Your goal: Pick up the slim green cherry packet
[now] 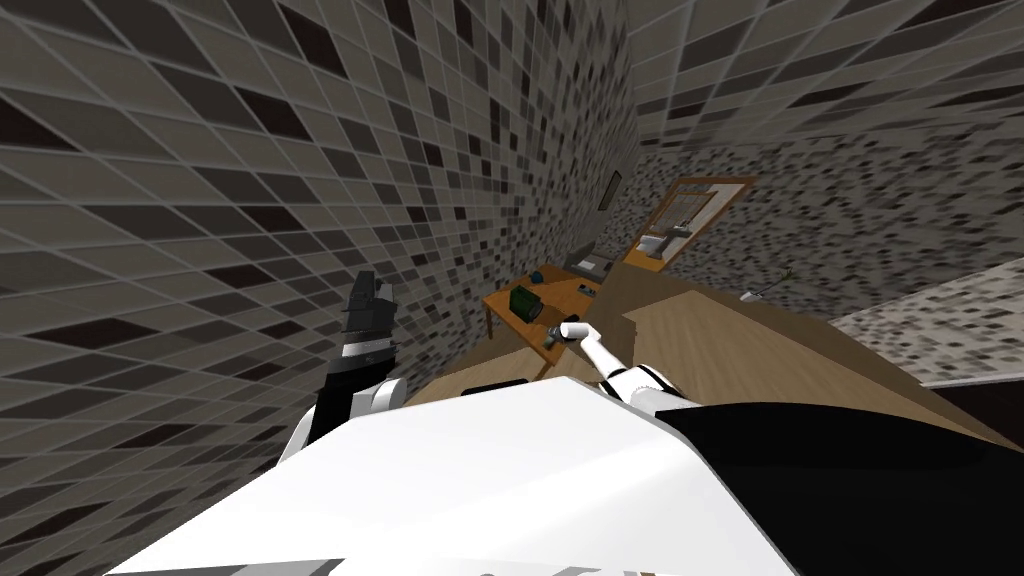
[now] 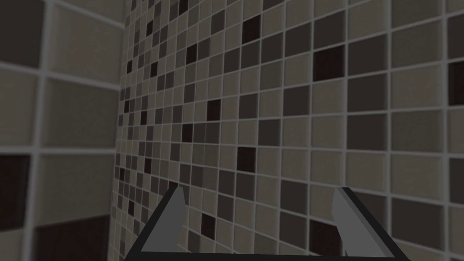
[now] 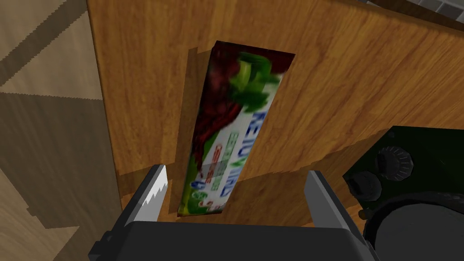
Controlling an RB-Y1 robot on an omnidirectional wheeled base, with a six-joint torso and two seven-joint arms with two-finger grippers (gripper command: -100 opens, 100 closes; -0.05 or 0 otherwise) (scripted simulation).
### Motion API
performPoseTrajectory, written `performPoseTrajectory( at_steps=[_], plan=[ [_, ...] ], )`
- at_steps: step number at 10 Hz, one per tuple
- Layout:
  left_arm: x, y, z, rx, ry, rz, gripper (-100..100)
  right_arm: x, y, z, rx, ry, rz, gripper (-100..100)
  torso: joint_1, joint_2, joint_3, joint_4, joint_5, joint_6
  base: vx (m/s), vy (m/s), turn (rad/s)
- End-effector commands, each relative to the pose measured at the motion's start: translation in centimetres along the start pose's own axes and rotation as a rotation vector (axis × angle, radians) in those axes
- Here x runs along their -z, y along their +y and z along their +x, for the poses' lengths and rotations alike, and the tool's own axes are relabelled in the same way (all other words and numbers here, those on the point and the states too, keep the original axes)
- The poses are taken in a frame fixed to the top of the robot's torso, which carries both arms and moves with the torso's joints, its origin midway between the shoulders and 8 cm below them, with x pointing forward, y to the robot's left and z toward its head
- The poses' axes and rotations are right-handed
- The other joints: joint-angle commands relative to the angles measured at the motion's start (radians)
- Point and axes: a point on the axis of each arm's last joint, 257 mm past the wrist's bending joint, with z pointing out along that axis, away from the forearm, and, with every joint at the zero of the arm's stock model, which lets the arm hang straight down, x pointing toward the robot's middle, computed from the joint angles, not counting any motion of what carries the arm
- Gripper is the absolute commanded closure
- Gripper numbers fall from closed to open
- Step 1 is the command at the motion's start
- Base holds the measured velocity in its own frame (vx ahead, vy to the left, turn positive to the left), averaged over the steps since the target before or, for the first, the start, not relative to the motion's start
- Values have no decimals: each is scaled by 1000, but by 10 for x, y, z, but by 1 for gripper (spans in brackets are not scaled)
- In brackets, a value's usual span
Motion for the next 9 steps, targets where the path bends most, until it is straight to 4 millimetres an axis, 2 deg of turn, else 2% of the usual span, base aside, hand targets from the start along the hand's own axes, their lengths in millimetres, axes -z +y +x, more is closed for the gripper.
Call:
performPoseTrajectory(
  at_steps=[1,2,3,4,7,9],
  plan=[
    [0,0,0,0,0,0,0,1,-19,1,-16,45,47,-100,0,0,0,0,0,0,57,-8,180],
    [0,0,0,0,0,0,0,0,-24,5,-19,58,60,-100,1,-1,0,0,0,-1,53,-9,98],
    [0,0,0,0,0,0,0,1,-42,9,-37,96,98,-100,1,-1,0,0,0,0,48,-5,159],
    [0,0,0,0,0,0,0,1,-43,10,-37,101,101,-100,1,-1,0,0,0,0,41,-13,70],
    [0,0,0,0,0,0,0,7,-83,24,-86,200,187,-100,0,-1,-1,0,0,0,61,-15,173],
    [0,0,0,0,0,0,0,9,-96,29,-104,227,212,-100,0,-1,-1,0,0,0,55,-16,59]
  ],
)
